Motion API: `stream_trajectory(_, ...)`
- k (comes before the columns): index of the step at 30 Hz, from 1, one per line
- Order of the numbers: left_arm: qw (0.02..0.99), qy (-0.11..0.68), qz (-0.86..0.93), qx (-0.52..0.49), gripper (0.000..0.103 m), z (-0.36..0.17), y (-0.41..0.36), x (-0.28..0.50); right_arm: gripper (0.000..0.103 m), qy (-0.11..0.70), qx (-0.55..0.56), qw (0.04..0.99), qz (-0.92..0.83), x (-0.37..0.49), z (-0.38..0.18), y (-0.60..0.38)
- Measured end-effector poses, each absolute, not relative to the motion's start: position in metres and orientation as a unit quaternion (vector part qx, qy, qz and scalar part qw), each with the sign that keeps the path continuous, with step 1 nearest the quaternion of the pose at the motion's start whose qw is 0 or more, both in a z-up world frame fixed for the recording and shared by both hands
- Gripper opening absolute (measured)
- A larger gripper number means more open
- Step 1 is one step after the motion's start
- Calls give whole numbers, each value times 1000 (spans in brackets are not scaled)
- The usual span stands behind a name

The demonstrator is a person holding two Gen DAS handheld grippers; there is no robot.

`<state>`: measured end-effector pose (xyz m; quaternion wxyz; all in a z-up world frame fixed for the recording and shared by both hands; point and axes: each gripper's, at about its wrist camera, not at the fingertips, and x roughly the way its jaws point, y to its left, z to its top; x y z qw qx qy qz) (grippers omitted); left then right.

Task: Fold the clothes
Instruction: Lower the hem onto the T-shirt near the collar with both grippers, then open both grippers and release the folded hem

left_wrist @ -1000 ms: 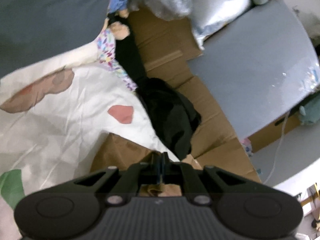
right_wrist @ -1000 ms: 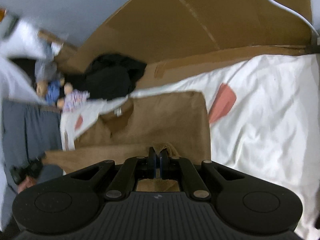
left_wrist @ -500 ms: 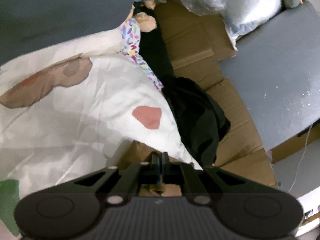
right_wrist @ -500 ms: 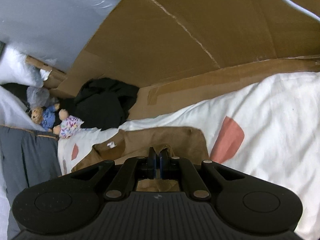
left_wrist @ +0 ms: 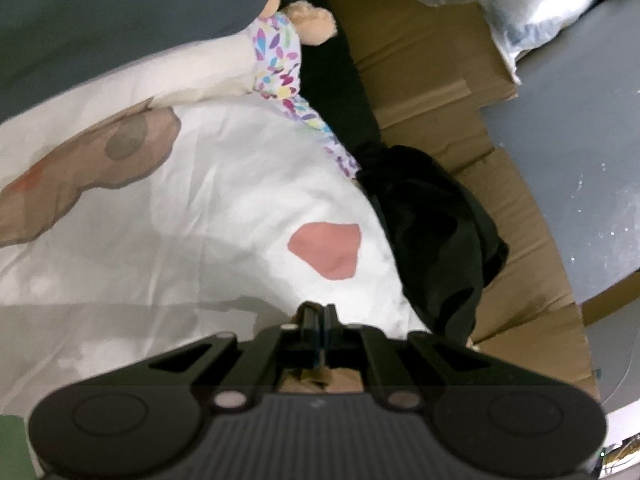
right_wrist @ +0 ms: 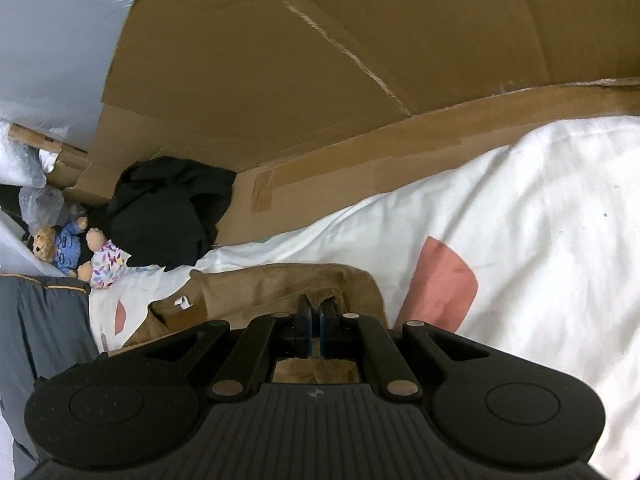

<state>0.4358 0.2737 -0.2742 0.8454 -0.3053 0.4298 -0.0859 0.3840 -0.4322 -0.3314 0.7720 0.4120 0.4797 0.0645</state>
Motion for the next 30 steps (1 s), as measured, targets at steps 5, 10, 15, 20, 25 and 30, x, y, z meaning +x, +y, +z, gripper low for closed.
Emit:
stream_trajectory(5,837,432,-97,-322,7,-275,276,438,7,469,427,768,90,388,-335,-431)
stream_trajectory(10,849,439,-104,-276,9,-261,277,435,11,442,429,779,112,384,-325,-437)
stream_trajectory(15,858,456,-102,-215,9,-255,275,425,11,445,404,792,109,377,-320,-439)
stream_trajectory(20,859,472,-99,-173,13,-259,273,420,11,444,378,806,100,370,-314,-441)
stream_trajectory(25,855,481,-107,-163,14,-267,271,417,11,457,332,819,95,364,-310,-438)
stream_trajectory(30,847,500,-130,-128,20,-267,259,417,22,478,247,834,120,366,-305,-413)
